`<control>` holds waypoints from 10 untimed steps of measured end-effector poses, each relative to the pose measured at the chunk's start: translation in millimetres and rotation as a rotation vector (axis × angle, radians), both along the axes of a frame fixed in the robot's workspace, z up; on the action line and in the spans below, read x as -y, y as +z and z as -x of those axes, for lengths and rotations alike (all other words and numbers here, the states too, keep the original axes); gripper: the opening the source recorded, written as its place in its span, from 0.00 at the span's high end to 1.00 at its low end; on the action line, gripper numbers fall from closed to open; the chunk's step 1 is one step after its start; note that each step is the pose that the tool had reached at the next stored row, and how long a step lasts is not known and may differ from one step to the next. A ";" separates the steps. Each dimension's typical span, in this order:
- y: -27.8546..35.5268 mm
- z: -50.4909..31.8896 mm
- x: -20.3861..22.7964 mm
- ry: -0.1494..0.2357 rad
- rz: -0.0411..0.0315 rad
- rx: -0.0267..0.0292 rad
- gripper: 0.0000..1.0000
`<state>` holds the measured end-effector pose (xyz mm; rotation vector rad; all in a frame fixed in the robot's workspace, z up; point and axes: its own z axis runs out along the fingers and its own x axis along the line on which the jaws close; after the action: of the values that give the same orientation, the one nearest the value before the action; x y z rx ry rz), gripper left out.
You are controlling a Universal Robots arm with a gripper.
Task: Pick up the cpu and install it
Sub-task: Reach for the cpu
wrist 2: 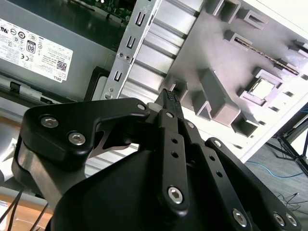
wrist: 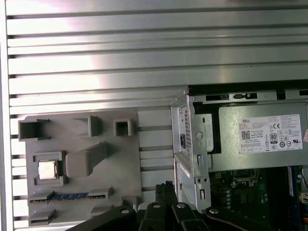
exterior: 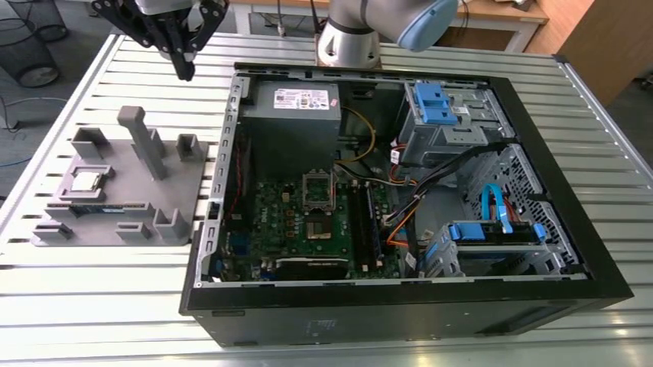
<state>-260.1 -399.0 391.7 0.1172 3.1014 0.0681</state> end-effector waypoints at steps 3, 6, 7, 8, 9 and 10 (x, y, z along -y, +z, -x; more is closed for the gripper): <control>-0.3 4.7 0.0 0.000 -0.0001 0.0000 0.89; -0.5 9.3 0.0 0.000 -0.0001 0.0000 0.89; -0.5 10.5 0.0 0.000 -0.0001 0.0000 0.89; -0.6 11.7 0.0 0.000 -0.0001 0.0000 0.89; -0.5 12.8 0.0 0.000 0.0000 0.0000 0.89; -0.5 13.6 0.0 0.000 0.0000 0.0000 0.89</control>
<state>-273.7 -398.9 391.2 0.1173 3.1014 0.0681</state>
